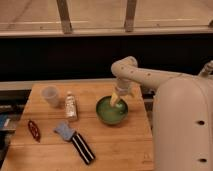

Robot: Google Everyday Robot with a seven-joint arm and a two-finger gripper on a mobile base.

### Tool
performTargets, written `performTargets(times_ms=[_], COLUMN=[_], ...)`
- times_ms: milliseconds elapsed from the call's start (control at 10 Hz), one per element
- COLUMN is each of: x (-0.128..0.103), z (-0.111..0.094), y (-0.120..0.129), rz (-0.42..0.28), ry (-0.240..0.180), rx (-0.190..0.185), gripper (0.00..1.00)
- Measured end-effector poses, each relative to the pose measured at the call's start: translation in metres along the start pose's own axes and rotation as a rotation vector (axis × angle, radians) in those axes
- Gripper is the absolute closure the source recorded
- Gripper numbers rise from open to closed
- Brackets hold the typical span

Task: Place the white sponge in the ceramic bowl

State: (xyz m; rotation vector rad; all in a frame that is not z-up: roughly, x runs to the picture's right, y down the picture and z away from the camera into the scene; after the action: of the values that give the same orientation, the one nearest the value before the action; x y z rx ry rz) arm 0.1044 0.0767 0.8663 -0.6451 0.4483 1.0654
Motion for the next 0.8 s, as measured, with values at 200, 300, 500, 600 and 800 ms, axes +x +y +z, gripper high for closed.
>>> performTargets(times_ms=[200,300,500,600,800], x=[-0.002,-0.005,-0.025,-0.036,-0.064], z=[-0.004,-0.008,-0.016,-0.020,-0.028], y=[-0.001,0.000,0.025,0.039,0.091], rz=[-0.014,-0.036,-0.107,-0.134,-0.217], ry=[-0.009,-0.013,-0.028,-0.034,-0.049], rx=[0.003,0.009,0.004,0.000,-0.029], gripper=[0.20,0.20,0.20,0.20,0.20])
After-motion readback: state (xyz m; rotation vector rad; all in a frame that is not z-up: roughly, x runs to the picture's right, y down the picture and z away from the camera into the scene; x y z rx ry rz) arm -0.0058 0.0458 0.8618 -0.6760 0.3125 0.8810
